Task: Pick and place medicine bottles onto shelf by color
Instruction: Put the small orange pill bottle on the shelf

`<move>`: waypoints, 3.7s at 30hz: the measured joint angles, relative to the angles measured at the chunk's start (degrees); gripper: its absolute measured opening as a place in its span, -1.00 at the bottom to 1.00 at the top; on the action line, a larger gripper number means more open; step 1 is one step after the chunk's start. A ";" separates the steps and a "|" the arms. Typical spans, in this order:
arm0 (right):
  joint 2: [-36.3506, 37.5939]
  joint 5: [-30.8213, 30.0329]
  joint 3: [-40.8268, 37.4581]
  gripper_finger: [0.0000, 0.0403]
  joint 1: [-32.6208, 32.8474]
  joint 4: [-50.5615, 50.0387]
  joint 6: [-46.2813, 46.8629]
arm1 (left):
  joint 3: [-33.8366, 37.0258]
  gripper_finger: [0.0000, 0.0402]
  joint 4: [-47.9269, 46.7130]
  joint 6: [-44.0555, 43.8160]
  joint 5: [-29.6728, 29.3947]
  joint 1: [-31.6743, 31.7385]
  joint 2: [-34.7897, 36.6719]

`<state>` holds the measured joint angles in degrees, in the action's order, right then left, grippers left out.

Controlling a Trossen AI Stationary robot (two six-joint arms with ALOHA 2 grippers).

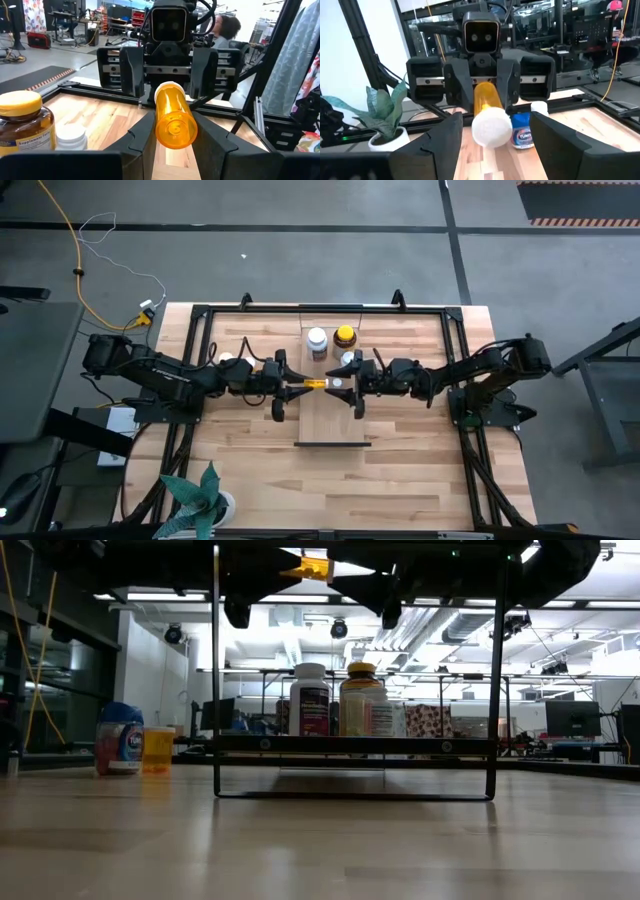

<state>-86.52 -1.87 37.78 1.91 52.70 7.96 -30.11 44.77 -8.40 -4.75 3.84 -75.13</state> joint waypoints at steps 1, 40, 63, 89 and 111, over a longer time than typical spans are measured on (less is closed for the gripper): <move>0.00 0.00 0.00 0.11 0.00 -0.52 -0.05 | 0.00 -0.52 0.04 0.00 -0.20 0.00 0.00; -0.56 2.32 0.02 -0.04 0.00 1.86 4.01 | -1.55 -0.52 1.81 -9.59 4.11 -0.11 -2.34; -0.55 2.27 0.09 -0.04 -0.07 -0.14 2.89 | -4.76 -0.52 -5.62 -7.44 6.42 1.36 -2.84; -0.55 2.40 0.07 -0.49 -0.07 -1.46 3.54 | -4.70 -0.52 -5.96 -6.40 5.17 1.40 -2.84; 0.06 1.90 -0.02 -0.48 -0.10 -4.37 2.22 | -4.70 -0.13 -6.28 -2.34 4.58 1.38 -2.82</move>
<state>-86.46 0.03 37.76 1.81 48.33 10.19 -34.81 38.49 -10.74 -0.17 5.21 -77.96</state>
